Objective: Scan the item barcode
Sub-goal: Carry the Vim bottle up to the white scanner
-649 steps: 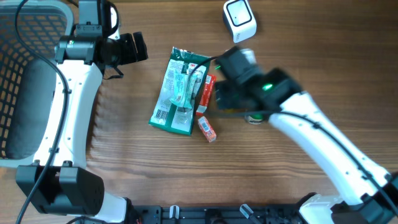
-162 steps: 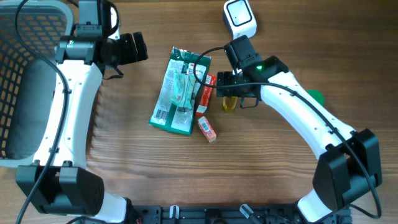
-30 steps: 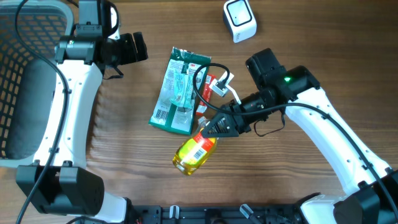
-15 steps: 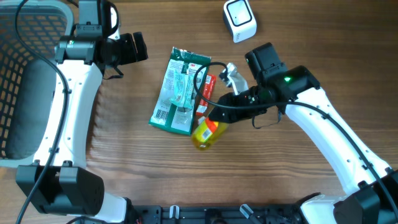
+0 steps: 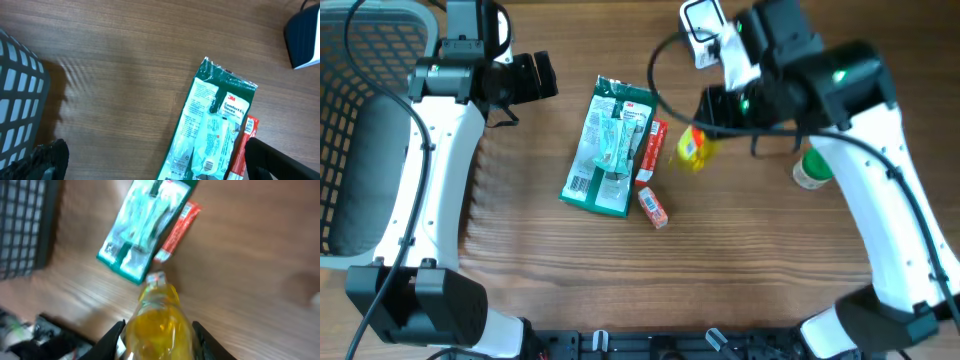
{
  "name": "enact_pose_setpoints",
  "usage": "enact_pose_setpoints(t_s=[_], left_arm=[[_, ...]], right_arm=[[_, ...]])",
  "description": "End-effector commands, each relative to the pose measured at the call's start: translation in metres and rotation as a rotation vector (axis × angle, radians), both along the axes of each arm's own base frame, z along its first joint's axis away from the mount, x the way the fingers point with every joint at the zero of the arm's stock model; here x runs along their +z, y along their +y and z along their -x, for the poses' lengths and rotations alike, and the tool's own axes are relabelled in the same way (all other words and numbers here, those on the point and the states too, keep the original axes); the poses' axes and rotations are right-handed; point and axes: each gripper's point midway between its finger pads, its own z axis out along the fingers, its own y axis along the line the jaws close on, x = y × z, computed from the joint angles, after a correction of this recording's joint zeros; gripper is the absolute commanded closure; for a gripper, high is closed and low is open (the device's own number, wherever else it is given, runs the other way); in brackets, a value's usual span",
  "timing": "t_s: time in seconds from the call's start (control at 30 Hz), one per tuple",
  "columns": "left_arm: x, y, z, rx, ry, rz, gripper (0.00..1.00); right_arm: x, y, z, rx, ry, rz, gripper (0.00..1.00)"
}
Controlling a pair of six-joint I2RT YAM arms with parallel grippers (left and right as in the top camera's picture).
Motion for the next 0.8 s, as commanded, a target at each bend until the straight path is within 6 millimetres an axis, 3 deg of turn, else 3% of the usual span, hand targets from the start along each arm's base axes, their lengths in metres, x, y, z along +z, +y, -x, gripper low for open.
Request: enact_pose_setpoints(t_s=[0.0, 0.13, 0.23, 0.33, 0.5, 0.6, 0.67, 0.77], left_arm=[[-0.002, 0.0, -0.001, -0.01, 0.003, 0.001, 0.0], [-0.002, 0.0, -0.001, -0.01, 0.003, 0.001, 0.0], [-0.002, 0.0, -0.001, -0.01, 0.003, 0.001, 0.0], [-0.002, 0.0, -0.001, -0.01, 0.004, 0.001, 0.0], [-0.002, 0.0, -0.001, -0.01, 0.003, 0.001, 0.0], [-0.002, 0.0, -0.001, -0.01, 0.003, 0.001, 0.0], [-0.002, 0.0, -0.001, -0.01, 0.003, 0.001, 0.0], [-0.002, 0.0, -0.001, -0.01, 0.003, 0.001, 0.0]], right_arm=[[0.008, -0.013, -0.044, -0.008, -0.135, 0.162, 0.7], [-0.005, -0.018, -0.093, 0.003, -0.253, 0.3, 0.75], [-0.03, -0.022, -0.137, 0.064, -0.329, 0.472, 0.76], [-0.048, -0.031, -0.168, 0.047, -0.371, 0.607, 0.76], [-0.084, -0.014, -0.223, 0.117, -0.475, 0.69, 0.76], [-0.09, -0.017, -0.247, 0.069, -0.539, 0.774, 0.75], [-0.105, -0.011, -0.269, 0.139, -0.594, 0.859, 0.75], [-0.107, -0.016, -0.285, 0.147, -0.636, 0.967, 0.75]])
